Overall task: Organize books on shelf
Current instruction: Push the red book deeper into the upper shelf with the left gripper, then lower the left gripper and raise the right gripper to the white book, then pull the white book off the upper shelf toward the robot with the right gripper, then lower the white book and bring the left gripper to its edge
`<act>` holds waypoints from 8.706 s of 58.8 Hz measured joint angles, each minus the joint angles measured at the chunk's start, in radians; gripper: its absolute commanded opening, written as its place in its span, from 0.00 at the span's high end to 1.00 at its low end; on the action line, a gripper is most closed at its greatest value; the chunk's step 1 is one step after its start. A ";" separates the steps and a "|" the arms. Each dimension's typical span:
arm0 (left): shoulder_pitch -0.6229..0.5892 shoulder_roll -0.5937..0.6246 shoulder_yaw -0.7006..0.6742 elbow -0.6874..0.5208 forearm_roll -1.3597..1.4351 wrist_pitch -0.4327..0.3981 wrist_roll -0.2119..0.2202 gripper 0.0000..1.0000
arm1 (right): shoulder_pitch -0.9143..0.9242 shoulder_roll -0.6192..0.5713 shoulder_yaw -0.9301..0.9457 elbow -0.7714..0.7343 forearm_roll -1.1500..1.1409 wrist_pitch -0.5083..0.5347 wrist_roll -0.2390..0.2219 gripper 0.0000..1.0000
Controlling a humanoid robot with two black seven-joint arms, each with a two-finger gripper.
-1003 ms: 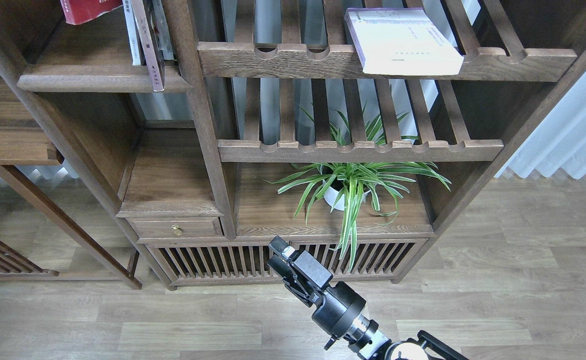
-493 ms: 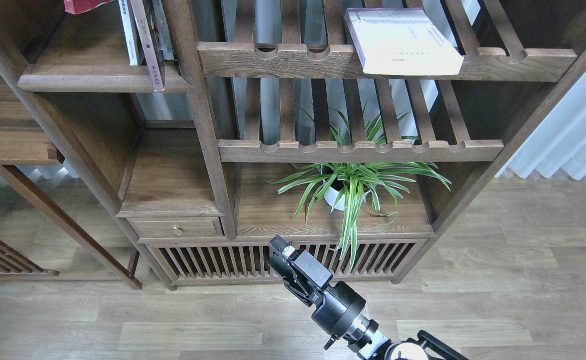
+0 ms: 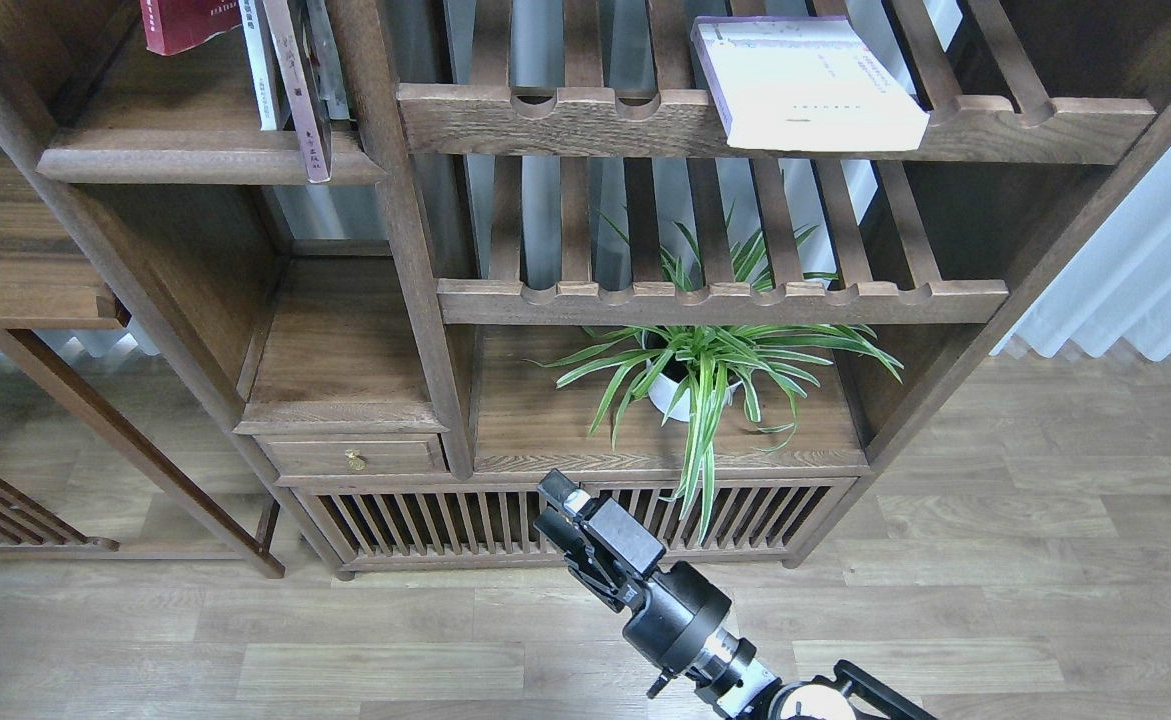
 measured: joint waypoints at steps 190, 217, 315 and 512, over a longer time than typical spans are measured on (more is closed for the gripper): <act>0.774 0.128 -0.319 -0.660 -0.248 0.000 -0.008 0.50 | -0.069 -0.005 0.093 0.055 0.000 0.000 0.000 0.01; 0.974 -0.081 -0.309 -0.637 -0.387 0.000 -0.009 0.46 | -0.007 0.007 0.184 0.097 0.005 0.000 0.007 0.01; 1.122 -0.166 -0.296 -0.521 -0.363 0.000 -0.012 0.45 | 0.360 -0.118 0.600 0.118 0.008 -0.350 0.058 0.04; 1.168 -0.300 0.036 -0.540 -0.950 0.000 -0.024 0.32 | -0.163 -0.095 0.250 0.266 -0.034 0.000 0.057 0.94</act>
